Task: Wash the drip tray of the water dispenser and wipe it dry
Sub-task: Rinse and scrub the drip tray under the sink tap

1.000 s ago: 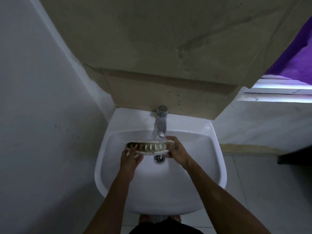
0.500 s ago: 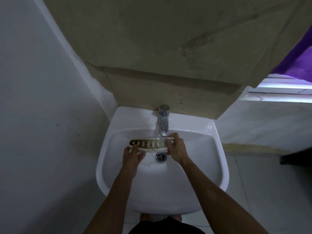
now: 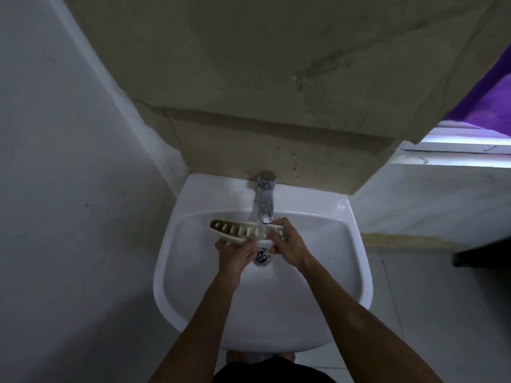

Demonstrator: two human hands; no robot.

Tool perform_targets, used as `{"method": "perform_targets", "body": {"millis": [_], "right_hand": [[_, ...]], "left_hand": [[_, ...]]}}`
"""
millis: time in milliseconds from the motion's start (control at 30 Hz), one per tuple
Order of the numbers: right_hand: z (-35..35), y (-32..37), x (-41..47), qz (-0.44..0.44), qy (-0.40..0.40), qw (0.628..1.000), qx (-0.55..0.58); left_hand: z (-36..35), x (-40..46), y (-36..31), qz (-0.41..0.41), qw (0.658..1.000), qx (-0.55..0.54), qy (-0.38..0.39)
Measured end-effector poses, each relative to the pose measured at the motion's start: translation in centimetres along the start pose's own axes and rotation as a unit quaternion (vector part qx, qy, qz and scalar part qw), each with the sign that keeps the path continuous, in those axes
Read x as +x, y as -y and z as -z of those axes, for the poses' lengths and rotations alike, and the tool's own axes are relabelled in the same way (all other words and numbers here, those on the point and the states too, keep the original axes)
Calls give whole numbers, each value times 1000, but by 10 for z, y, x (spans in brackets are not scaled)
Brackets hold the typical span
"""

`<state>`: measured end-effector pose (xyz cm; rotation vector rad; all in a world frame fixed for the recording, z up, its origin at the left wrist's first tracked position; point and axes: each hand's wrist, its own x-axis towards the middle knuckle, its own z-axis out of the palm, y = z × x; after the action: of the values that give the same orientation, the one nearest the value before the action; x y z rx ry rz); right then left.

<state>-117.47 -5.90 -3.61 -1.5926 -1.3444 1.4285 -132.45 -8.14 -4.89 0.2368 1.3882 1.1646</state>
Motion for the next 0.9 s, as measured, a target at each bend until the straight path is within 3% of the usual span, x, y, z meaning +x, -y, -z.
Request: {"method": "perform_targets", "body": {"millis": [233,467,767,900], "right_hand": [[4,-7,-3,19,8,1000,0],[17,-12,-4,-22,52,998,42],[18,-7,2,46,40,994,-92],[19,-3,6,-16,61,997,36]], "left_hand": [[-10,4,13,-26,997,72,-20],[-10,7,18,-27,998,52,-11],[-9,3,23,-39,998,-15,-38],[-8,7,15,-81,995,-16,-50]]}}
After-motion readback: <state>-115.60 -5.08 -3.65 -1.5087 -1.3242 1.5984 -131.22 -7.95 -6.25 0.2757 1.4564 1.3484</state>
